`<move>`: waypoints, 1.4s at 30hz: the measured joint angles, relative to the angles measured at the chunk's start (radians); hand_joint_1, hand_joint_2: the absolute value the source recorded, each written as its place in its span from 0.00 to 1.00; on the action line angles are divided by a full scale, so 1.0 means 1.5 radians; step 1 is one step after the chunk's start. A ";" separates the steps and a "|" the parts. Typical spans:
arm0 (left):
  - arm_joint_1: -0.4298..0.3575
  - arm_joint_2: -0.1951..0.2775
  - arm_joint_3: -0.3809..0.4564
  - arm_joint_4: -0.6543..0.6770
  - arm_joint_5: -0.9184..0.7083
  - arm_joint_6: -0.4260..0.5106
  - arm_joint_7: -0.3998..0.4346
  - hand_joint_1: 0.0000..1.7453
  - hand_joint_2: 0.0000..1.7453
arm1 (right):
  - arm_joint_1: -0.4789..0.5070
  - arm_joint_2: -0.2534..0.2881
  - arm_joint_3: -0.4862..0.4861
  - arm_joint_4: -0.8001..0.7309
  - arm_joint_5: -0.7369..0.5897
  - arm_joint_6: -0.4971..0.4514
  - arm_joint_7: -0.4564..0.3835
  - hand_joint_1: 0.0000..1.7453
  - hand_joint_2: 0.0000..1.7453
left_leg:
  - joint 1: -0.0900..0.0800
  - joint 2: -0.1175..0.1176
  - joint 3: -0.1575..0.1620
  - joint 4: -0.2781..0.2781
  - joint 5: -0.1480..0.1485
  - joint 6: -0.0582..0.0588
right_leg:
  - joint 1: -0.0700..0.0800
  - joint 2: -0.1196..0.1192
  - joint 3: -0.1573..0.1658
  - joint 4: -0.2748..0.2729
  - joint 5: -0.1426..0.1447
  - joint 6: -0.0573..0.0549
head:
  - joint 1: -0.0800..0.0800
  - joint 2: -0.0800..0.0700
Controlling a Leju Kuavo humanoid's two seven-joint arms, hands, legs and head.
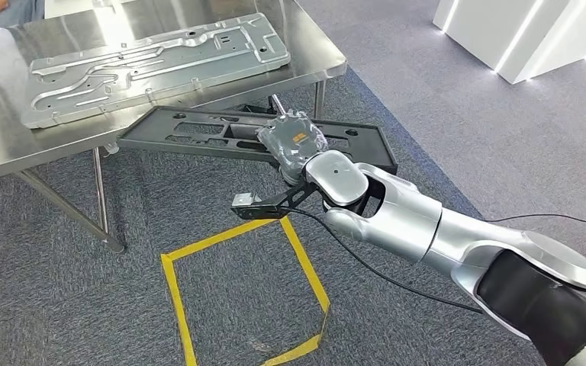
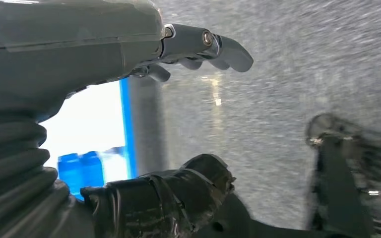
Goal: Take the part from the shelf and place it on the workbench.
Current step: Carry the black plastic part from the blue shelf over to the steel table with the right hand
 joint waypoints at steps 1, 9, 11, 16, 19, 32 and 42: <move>0.000 0.000 0.000 0.000 0.000 0.001 0.001 0.00 1.00 | -0.001 0.000 0.000 0.000 0.000 0.000 0.000 1.00 1.00 | 0.001 0.003 -0.013 0.025 -0.011 -0.003 | -0.001 0.000 0.004 -0.001 -0.002 -0.004 | -0.001 0.000; 0.001 -0.001 -0.001 0.000 0.000 0.007 -0.001 0.00 1.00 | -0.003 0.005 0.001 0.002 0.010 0.002 0.001 1.00 1.00 | -0.006 0.029 -0.079 0.047 0.057 0.011 | 0.010 -0.016 0.047 -0.003 -0.034 -0.010 | -0.003 0.000; -0.002 0.000 -0.001 0.000 0.000 0.007 -0.002 0.00 1.00 | -0.004 0.006 0.001 0.003 0.012 0.003 0.001 1.00 1.00 | -0.017 0.047 -0.057 -0.005 0.071 0.021 | 0.012 -0.024 0.054 -0.007 -0.040 -0.005 | -0.002 0.000; -0.003 -0.001 -0.001 0.000 0.000 0.007 -0.004 0.00 1.00 | -0.007 0.008 0.001 0.003 0.012 0.003 0.001 1.00 1.00 | -0.015 0.025 -0.035 -0.033 0.071 0.031 | 0.011 -0.026 0.051 0.016 -0.061 0.012 | 0.001 0.000; -0.003 -0.001 -0.001 0.000 0.000 0.007 -0.004 0.00 1.00 | -0.006 0.008 0.001 0.004 0.013 0.004 0.001 1.00 1.00 | -0.012 0.008 -0.026 -0.036 0.067 0.037 | 0.008 -0.006 -0.025 0.139 -0.102 0.018 | 0.003 0.000; 0.001 -0.004 -0.001 0.000 0.000 0.005 -0.006 0.00 1.00 | -0.006 0.008 0.001 0.008 0.016 0.009 0.000 1.00 1.00 | 0.004 -0.016 -0.048 0.043 0.007 -0.006 | -0.006 0.008 0.021 -0.014 -0.006 0.004 | -0.001 0.000; 0.003 -0.007 -0.002 0.000 0.000 0.001 -0.010 0.00 1.00 | -0.011 0.007 0.001 0.008 0.010 0.017 -0.005 1.00 1.00 | 0.007 0.016 -0.067 -0.012 0.087 -0.011 | -0.002 -0.012 0.063 -0.018 -0.043 0.014 | -0.003 0.000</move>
